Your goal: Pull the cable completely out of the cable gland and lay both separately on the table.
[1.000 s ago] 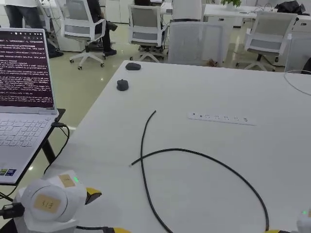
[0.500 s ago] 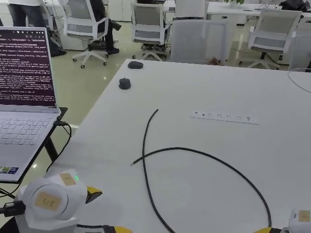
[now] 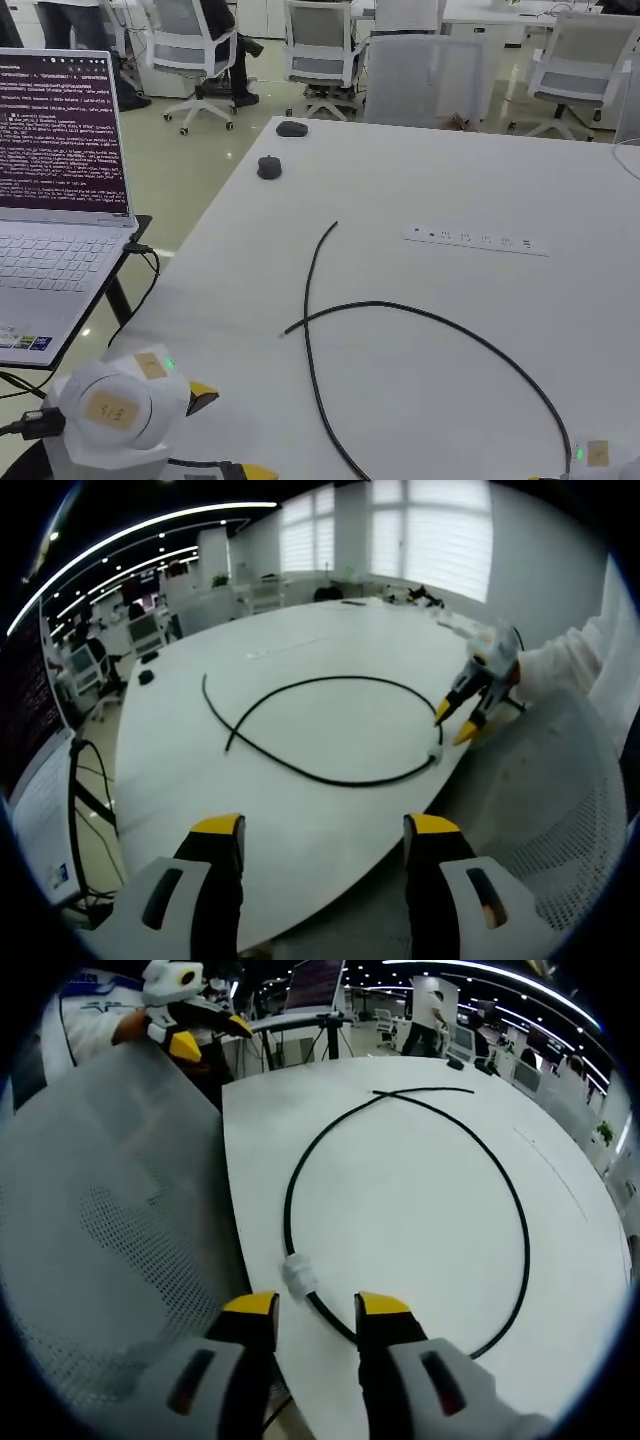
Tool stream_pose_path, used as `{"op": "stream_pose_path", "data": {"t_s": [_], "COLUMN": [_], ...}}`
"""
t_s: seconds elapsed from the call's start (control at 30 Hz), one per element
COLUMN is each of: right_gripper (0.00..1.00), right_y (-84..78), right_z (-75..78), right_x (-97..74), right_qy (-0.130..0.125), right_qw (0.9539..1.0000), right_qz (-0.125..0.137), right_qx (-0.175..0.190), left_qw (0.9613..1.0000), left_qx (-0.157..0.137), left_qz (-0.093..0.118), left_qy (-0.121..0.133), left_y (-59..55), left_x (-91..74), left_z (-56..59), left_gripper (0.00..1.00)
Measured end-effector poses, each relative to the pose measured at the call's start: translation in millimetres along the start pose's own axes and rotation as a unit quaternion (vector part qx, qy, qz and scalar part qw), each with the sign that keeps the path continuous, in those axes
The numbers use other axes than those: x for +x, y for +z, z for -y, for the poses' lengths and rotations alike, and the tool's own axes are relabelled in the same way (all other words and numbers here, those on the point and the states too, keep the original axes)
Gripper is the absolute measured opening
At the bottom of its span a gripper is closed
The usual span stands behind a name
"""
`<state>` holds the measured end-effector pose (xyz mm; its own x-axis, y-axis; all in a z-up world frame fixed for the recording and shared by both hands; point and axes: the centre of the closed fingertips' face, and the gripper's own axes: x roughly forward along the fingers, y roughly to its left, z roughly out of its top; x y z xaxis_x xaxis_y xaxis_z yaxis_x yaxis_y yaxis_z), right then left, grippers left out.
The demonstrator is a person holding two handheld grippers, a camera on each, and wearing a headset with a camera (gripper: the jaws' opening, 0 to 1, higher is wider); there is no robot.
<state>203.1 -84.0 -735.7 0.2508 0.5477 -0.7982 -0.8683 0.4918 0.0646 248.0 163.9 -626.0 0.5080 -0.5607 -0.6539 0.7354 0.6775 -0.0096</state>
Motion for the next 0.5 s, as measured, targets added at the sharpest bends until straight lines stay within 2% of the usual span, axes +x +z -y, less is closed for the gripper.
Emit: {"op": "stream_pose_path", "data": {"t_s": [0.23, 0.3, 0.4, 0.5], "right_gripper": [0.21, 0.2, 0.2, 0.19], "right_y": [-2.2, 0.1, 0.5, -3.6], "right_z": [-3.2, -1.9, -3.4, -4.0], "right_x": [14.9, 18.3, 22.7, 27.2], "right_qy": [0.016, 0.012, 0.021, 0.026], "right_qw": [0.9994, 0.9984, 0.9985, 0.9977], "right_qz": [-0.012, -0.004, -0.003, -0.01], "right_qx": [-0.028, -0.054, -0.05, -0.062], "left_qw": [1.0, 1.0, 1.0, 1.0], "left_qx": [-0.003, -0.003, -0.005, -0.006], "left_qz": [0.0, 0.0, 0.001, 0.0], "left_qy": [-0.001, -0.001, 0.0, 0.002], "left_y": [-0.6, -0.5, -0.5, -0.7], "left_x": [0.0, 0.0, -0.2, -0.3], "left_z": [-0.8, -0.9, -1.3, -1.8], "left_gripper": [0.64, 0.64, 0.64, 0.64]}}
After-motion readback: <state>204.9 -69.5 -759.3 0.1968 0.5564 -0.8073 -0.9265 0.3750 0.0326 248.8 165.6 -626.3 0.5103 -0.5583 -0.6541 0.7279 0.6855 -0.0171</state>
